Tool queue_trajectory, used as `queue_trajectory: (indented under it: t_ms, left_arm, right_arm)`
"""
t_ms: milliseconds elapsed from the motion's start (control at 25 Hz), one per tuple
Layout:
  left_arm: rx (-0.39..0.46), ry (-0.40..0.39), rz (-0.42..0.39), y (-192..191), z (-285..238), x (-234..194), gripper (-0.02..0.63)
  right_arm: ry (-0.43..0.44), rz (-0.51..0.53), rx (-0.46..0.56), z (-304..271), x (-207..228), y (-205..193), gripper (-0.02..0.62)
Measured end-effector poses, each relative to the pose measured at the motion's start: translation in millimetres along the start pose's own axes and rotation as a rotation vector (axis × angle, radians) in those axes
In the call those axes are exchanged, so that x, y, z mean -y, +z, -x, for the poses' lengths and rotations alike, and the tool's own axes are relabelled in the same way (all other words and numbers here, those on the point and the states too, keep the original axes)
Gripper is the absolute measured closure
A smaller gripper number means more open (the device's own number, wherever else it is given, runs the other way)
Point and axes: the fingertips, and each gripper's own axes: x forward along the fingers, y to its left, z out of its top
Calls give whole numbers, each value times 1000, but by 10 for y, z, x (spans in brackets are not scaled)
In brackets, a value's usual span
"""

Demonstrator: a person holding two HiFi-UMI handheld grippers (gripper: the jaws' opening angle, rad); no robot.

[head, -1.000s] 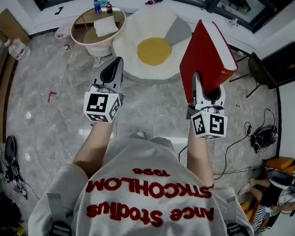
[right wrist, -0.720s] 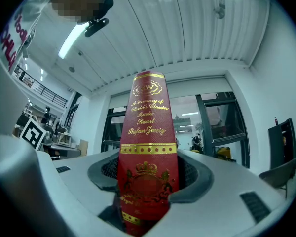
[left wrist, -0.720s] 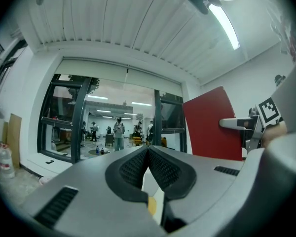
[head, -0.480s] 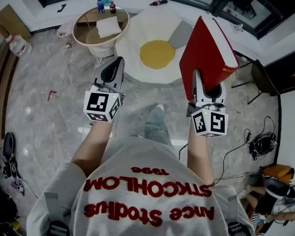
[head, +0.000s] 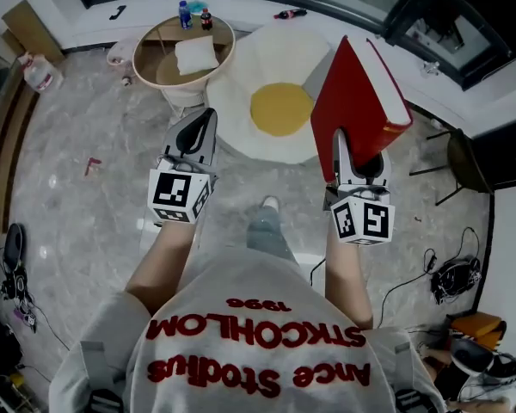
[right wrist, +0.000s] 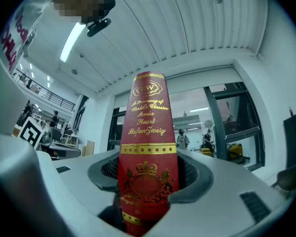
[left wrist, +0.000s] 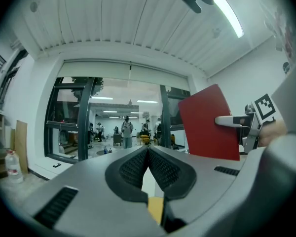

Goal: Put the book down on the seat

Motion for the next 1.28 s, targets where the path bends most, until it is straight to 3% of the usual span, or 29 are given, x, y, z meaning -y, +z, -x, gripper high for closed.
queue_trajectory:
  t_ms: [800,1280]
  left_arm:
    - [16,117,47,128,-1912,-140,592]
    - [-41,183,65,-108,-2343,-322,592]
  right_arm:
    - [74,-55,0,-1596,1382,-196,331]
    - [110,-95,-52,-2188,1698,-552,331]
